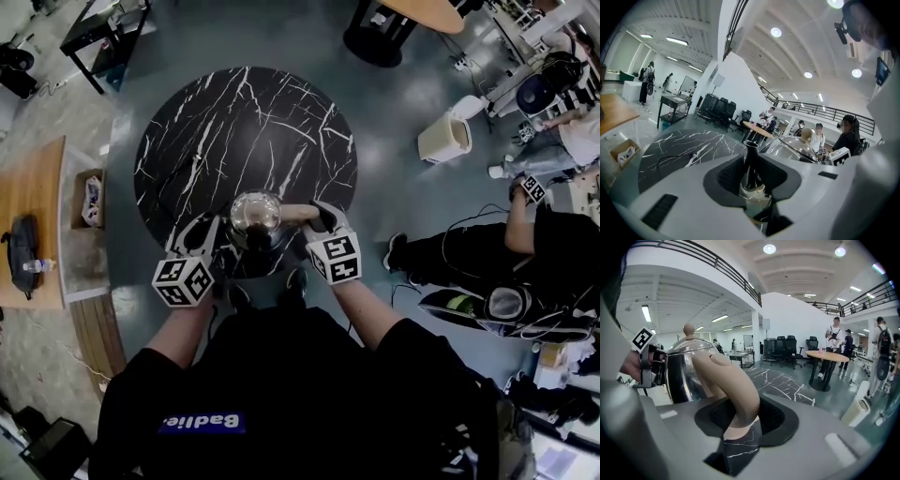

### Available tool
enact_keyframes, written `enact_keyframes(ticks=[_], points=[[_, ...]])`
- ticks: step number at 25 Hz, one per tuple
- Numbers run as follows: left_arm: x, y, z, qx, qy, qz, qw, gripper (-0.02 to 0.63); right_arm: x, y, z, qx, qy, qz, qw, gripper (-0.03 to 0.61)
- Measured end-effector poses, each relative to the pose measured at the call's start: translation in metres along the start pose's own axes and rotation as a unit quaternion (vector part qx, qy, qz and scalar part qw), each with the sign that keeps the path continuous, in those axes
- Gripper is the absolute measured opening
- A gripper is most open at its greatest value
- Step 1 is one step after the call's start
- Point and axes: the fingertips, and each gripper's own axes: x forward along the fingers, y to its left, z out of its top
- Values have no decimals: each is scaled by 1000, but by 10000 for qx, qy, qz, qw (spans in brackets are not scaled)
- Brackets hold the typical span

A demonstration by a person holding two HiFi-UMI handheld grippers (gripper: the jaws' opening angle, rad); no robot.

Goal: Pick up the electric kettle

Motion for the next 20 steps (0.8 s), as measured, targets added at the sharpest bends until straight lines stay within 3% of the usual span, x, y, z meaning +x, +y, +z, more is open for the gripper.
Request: enact_keyframes(ticks=[20], points=[[-54, -38, 38, 149, -380, -416, 9983, 92, -53, 26, 40, 19, -488, 114, 9987, 132]])
